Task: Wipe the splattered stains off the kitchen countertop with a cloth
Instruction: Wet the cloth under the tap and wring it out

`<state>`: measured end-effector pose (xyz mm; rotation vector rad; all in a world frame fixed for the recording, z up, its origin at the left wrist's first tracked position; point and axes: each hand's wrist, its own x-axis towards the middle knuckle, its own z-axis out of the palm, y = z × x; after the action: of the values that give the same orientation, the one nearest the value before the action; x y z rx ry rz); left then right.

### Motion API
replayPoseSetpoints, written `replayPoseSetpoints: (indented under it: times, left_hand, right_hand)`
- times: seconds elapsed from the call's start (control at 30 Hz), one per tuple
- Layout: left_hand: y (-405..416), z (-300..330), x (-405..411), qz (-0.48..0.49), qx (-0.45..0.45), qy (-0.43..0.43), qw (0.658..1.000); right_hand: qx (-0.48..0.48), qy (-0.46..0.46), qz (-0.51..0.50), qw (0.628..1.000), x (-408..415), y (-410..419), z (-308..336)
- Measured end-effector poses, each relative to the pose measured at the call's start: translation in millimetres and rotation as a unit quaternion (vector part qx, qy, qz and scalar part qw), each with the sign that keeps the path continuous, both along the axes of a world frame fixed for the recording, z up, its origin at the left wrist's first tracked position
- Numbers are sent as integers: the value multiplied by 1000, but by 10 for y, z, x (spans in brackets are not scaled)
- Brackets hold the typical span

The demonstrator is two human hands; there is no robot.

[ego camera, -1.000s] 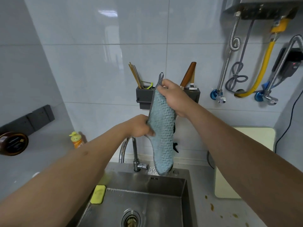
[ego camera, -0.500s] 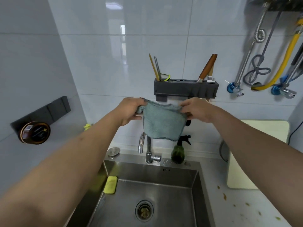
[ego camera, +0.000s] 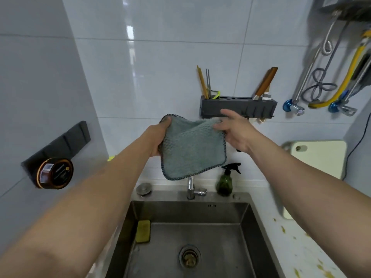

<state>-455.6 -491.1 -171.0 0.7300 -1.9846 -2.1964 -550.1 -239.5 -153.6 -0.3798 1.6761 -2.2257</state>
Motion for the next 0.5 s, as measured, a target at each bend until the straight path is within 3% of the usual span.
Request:
replayPoseSetpoints:
  times: [0.1,0.2,0.3,0.37,0.43,0.5]
  left_hand:
    - [-128,-40,-26,52,30,32,998]
    - [-241,-31,-51,102,29,73,992]
    - [-329,-37,-61,41,44,132,989]
    - [-414,-91,-59,-47,-13,139,989]
    - [-448,-141,-60,-126,-138,128,974]
    - [-452,-163,-73,-140,-258,108,950]
  right_hand:
    - [72,85,-6,994,79,-81,-24]
    - [155,139,-75,975,134,-142,-82]
    - [219,156,-129,954,153,-159,-178]
    - [233,155,-153,948,179,-202,-233]
    - [233,147,-166,947,194,-227,-258]
    - [257,143,-169,941,221,-249,-258]
